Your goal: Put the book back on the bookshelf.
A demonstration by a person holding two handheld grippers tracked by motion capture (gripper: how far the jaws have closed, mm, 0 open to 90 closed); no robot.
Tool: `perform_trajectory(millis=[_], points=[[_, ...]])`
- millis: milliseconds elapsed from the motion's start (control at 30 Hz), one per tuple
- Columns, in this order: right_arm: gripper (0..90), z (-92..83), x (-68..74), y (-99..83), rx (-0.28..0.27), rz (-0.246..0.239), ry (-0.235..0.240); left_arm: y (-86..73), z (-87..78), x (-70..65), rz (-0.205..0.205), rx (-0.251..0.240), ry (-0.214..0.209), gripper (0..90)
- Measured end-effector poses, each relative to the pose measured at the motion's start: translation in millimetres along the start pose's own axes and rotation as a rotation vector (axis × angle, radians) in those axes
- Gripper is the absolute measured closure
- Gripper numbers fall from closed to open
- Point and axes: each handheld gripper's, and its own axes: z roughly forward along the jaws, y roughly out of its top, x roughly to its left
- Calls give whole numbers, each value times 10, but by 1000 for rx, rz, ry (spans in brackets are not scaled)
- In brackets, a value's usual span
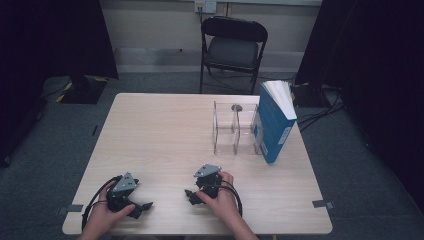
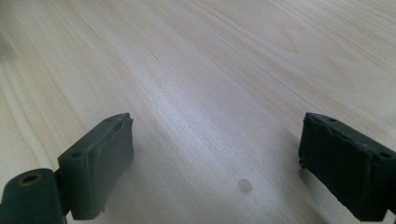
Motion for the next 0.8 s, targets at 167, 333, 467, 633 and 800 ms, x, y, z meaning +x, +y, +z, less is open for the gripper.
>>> perform_trajectory(millis=[167,333,467,633,800], points=[[94,2,-3,2,-1,-3,3,0,-2,2,5,4,-1,0],[93,5,-6,2,-3,-7,4,0,0,0,0,0,0,0],[93,6,1,3,-4,-3,4,0,-2,2,3,3,0,0],[93,6,4,3,-3,-2,3,0,-2,2,5,3,-1,0],[93,6,3,3,-3,-3,3,2,-8,10,19,8,9,0]])
